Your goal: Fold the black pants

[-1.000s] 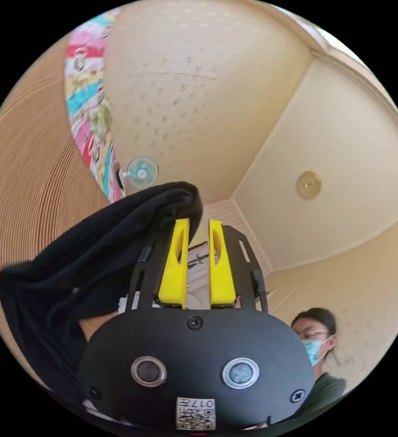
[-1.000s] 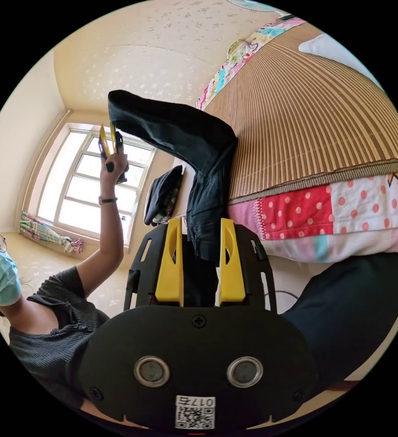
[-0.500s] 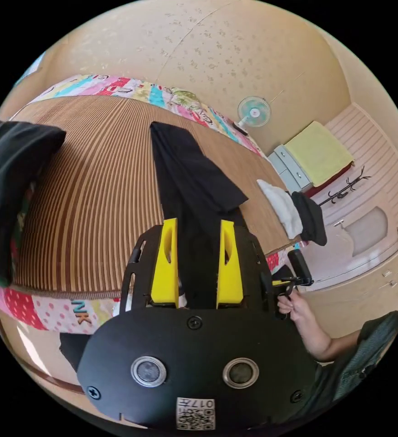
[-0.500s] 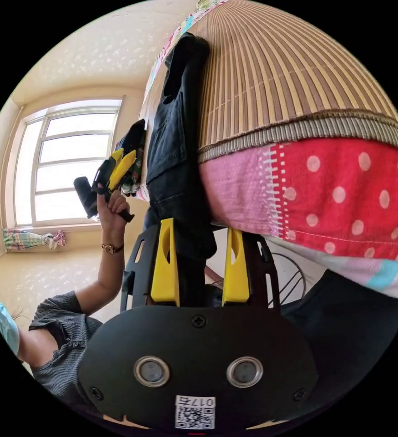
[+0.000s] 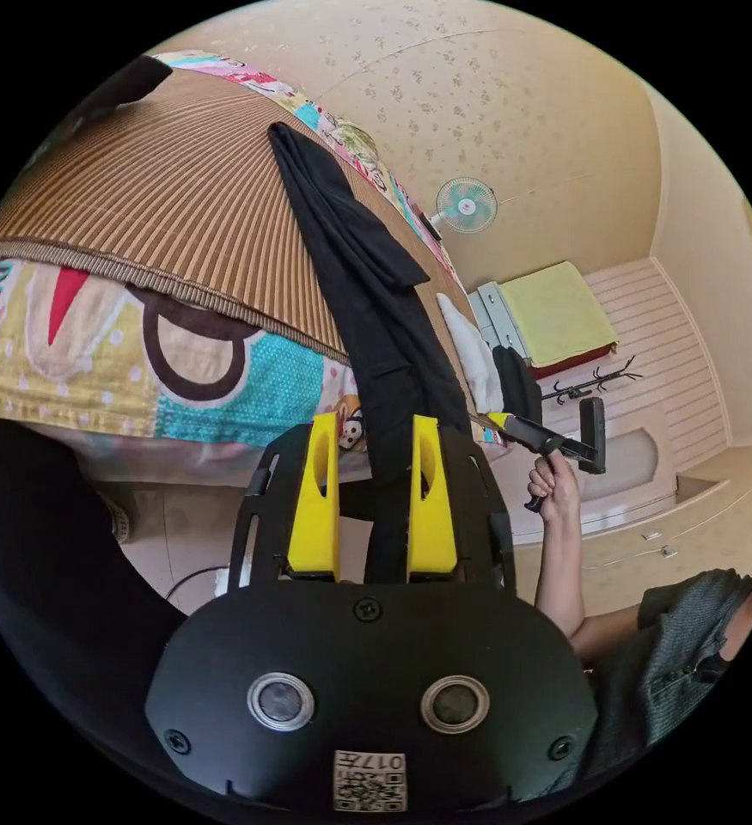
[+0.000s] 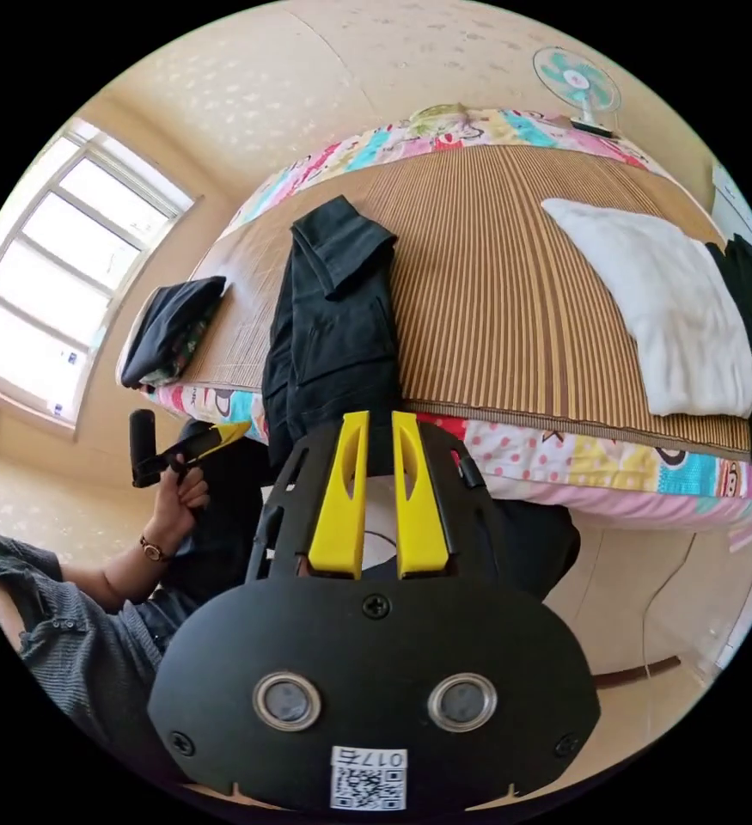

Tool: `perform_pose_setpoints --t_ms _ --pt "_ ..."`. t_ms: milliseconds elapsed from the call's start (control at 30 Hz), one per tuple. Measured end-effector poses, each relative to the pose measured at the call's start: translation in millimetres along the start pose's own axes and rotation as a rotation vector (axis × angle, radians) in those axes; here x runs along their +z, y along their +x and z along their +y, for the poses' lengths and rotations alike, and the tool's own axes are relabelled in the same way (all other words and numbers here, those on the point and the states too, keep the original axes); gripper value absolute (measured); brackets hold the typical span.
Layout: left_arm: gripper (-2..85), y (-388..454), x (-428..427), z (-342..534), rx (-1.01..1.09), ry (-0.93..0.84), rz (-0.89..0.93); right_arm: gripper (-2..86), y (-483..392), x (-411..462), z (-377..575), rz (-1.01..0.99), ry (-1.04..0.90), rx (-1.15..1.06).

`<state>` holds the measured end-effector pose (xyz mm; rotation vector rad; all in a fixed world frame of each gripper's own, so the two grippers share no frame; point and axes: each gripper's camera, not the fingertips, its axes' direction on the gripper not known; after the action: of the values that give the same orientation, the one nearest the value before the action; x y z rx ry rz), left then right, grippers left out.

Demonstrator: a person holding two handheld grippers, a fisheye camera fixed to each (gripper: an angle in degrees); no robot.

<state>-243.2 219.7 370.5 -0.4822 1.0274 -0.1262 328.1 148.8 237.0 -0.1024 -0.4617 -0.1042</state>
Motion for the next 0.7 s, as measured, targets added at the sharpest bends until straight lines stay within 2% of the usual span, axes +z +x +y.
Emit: perform_pose_setpoints --t_ms 67,133,200,233,300,367,433,533,700 --pt "12.5 -4.8 16.5 -1.3 -0.016 -0.051 0.013 11.6 -28.5 19.7 2.1 -0.021 -0.031 -0.078" --pt "12.5 -4.8 26.5 -3.3 -0.011 -0.075 0.005 14.6 -58.0 63.0 -0.1 -0.039 -0.176 -0.123" --pt "12.4 -4.5 34.7 -5.6 -0.007 -0.089 -0.002 15.8 -76.1 89.4 2.9 0.075 -0.202 -0.15" --pt "12.4 -5.4 38.9 -7.1 -0.018 -0.094 -0.002 15.5 -86.9 102.8 5.1 0.212 -0.221 -0.174" --pt "12.0 -6.4 42.6 -9.7 -0.029 -0.094 -0.005 11.7 -101.1 110.2 7.0 0.338 -0.237 -0.232" --pt "9.7 -8.5 44.3 -13.5 -0.039 -0.106 -0.011 9.1 -106.2 109.0 4.3 0.32 -0.267 -0.25" --pt "6.5 -8.8 44.0 -15.2 -0.014 -0.113 0.019 4.7 -103.6 79.3 -2.7 0.144 -0.214 -0.231" --pt "5.0 -7.8 38.4 -16.9 0.021 -0.113 0.031 3.3 -92.4 27.2 -6.0 -0.018 -0.039 -0.155" --pt "4.7 -10.1 40.2 -13.6 0.03 -0.132 0.062 2.6 -86.0 13.9 -3.8 -0.295 0.02 -0.145"
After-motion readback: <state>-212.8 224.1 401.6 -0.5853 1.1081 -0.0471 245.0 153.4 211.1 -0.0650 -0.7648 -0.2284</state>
